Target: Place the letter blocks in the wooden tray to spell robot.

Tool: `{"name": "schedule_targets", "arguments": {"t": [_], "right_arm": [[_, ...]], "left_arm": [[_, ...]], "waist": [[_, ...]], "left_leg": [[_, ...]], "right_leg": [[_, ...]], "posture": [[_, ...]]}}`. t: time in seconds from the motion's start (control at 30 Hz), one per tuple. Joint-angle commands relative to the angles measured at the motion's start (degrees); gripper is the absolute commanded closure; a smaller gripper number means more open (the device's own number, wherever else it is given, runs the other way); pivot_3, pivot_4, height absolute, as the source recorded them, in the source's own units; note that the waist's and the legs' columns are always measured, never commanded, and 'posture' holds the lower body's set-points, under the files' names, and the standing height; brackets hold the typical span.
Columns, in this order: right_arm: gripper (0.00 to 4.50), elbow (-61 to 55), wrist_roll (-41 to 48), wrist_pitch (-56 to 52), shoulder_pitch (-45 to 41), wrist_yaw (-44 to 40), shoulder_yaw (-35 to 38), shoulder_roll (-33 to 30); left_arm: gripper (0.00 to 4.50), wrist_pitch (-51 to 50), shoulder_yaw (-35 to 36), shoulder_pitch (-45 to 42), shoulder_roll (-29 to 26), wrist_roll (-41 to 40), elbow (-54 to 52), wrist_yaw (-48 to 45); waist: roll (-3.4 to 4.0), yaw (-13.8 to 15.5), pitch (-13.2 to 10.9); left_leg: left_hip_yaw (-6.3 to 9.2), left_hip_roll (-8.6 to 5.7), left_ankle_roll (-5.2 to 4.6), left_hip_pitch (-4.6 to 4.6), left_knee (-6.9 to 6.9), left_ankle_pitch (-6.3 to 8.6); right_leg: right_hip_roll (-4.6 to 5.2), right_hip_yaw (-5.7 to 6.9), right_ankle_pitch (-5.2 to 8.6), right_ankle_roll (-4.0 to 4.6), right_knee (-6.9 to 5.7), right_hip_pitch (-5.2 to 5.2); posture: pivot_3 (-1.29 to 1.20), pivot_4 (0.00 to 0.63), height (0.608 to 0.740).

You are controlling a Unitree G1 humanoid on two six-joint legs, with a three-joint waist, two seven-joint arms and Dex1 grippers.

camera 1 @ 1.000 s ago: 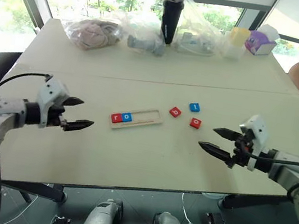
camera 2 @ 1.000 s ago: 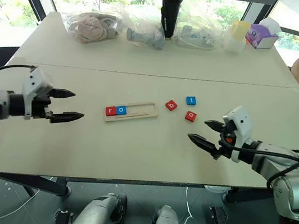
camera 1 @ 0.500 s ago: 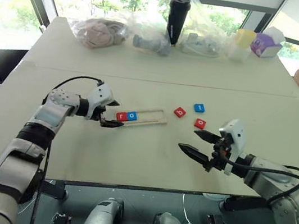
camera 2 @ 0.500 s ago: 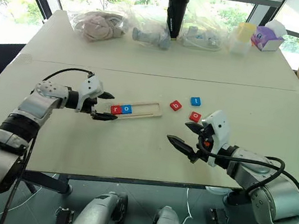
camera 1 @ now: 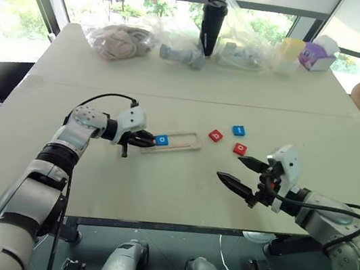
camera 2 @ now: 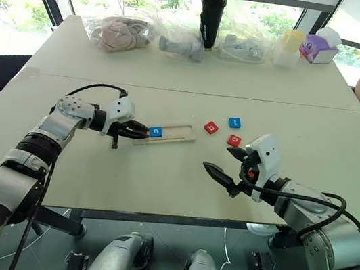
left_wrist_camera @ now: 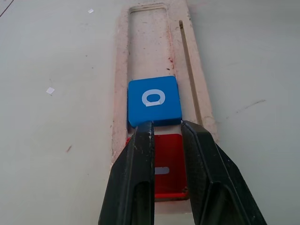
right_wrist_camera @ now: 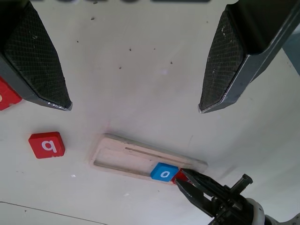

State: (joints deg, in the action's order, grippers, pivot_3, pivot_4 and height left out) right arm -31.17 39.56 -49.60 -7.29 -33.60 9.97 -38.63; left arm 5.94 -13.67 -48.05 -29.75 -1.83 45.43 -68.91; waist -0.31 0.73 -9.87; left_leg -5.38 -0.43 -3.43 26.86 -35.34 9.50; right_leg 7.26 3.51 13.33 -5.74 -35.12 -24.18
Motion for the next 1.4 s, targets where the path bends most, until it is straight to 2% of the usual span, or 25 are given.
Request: {"name": "schedule_targets", "arguments": {"t": [0.03, 0.07, 0.17, 0.3, 0.5, 0.97, 1.1, 1.4], "right_arm": [[0.00, 0.03, -0.18, 1.62, -0.93, 0.18, 0.85, 0.28], [0.00, 0.29, -0.31, 1.76, -1.20, 0.23, 0.67, 0.35], [0.00, 0.86, -0.54, 2.26, -1.48, 0.13, 0.48, 0.31], [0.00, 1.35, -0.64, 2.76, -1.49, -0.02, 0.45, 0.22], [0.00, 1.67, -0.53, 3.09, -1.58, 0.24, 0.38, 0.45], [0.00, 2.40, -0.80, 3.69, -1.73, 1.03, 0.10, 1.96], [0.00, 2.29, -0.77, 3.73, -1.65, 1.31, 0.19, 2.14], [0.00, 2.64, -1.10, 4.12, -1.76, 1.56, 0.05, 2.58]], "left_arm": [[3.53, -1.59, -0.32, 1.25, -0.42, 1.68, 1.61, -0.76], [3.53, -2.06, -0.11, 1.33, -0.36, 1.42, 1.54, -1.09], [2.82, -2.83, 0.55, 1.48, -0.18, 1.05, 1.14, -1.21], [1.20, -3.65, 1.61, 1.47, 0.20, 0.19, 0.07, -1.51], [1.20, -10.00, 5.06, 1.95, -0.95, -4.55, -6.81, -4.84], [1.20, -12.27, 4.79, 4.97, -3.96, -4.38, -11.94, -4.50], [0.01, -12.99, 5.70, 5.61, -3.76, -5.15, -13.17, -3.89], [0.01, -12.96, 4.22, 6.66, -3.68, -2.97, -13.14, -0.70]], "waist": [[0.00, -0.02, 0.00], [0.00, -0.02, 0.00], [0.00, -0.01, 0.00], [0.00, -0.01, 0.00], [-0.01, -0.01, -0.01], [-0.02, 0.03, -0.03], [-0.02, -0.01, -0.03], [-0.02, -0.02, -0.03]], "left_leg": [[0.00, 0.00, 0.00, 0.00, 0.00, 0.00], [-0.01, 0.00, 0.00, 0.00, 0.00, 0.00], [-0.01, 0.01, -0.01, 0.00, 0.00, 0.00], [-0.01, 0.01, -0.01, 0.01, 0.00, 0.00], [-0.01, 0.01, -0.04, 0.41, -0.12, -0.02], [-0.01, 0.06, -0.18, 0.55, -0.42, 0.10], [-0.01, 0.06, -0.17, 0.55, -0.42, 0.10], [-0.01, 0.06, -0.17, 0.55, -0.41, 0.10]], "right_leg": [[0.00, 0.01, 0.00, 0.00, 0.00, 0.00], [0.00, 0.02, 0.00, 0.00, 0.00, 0.00], [0.00, 0.05, 0.00, -0.01, 0.00, 0.00], [-0.01, 0.05, 0.00, -0.01, 0.00, 0.00], [-0.01, 0.06, -0.03, -0.06, -0.11, -0.17], [-0.02, 0.10, -0.05, -0.08, -0.12, -0.23], [-0.02, 0.09, -0.05, -0.08, -0.12, -0.21], [-0.02, 0.09, -0.05, -0.08, -0.12, -0.21]], "posture": [[0.00, 0.150, 0.740], [0.00, 0.150, 0.740], [0.00, 0.150, 0.740], [0.00, 0.150, 0.740], [0.00, 0.150, 0.740], [0.00, 0.150, 0.740], [0.00, 0.150, 0.740], [0.00, 0.150, 0.740]]}}
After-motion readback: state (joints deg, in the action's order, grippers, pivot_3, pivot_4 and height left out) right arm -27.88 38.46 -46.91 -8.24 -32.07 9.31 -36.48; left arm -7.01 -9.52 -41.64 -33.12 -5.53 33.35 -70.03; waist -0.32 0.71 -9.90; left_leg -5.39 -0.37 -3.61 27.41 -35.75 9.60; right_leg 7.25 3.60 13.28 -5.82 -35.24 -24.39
